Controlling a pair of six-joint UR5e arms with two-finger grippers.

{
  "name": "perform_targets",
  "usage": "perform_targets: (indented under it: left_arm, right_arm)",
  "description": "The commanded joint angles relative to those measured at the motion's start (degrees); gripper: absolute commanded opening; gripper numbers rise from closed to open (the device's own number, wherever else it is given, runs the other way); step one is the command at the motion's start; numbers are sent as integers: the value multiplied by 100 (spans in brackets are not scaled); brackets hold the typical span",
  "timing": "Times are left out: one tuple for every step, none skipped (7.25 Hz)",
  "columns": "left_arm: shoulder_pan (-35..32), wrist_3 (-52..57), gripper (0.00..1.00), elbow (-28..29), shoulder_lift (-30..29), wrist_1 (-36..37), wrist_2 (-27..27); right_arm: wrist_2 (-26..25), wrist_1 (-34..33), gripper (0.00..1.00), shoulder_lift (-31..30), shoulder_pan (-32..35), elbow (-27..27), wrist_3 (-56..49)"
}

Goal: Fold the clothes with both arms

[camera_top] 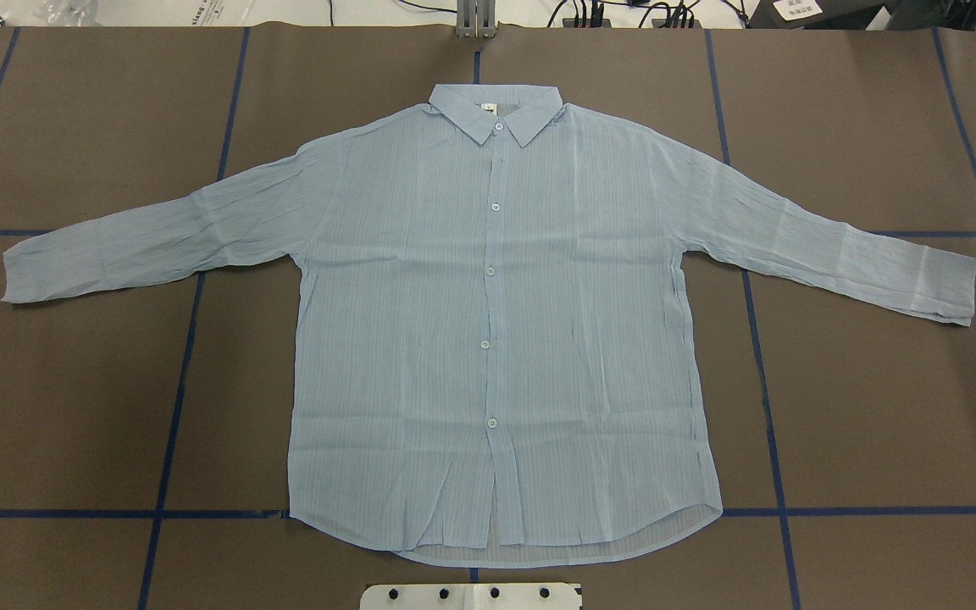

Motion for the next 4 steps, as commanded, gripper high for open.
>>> perform_targets:
  left_arm:
    - [89,-24,100,138,-87,-236,-31]
    - [98,-24,100,165,-115,-228,-31]
    - [98,-15,100,165,-97,-245,-31]
    - [98,-6,100,165,-89,-245,-31]
  right_arm:
    - [-73,1870,100,154,-657,-801,1041]
    - [-579,2514,100,233,-1156,-1039,1482]
    - [-862,2746,100,251,-1283,-1250,1495]
    - [-795,2775,100,216,-1301,-1252,1600]
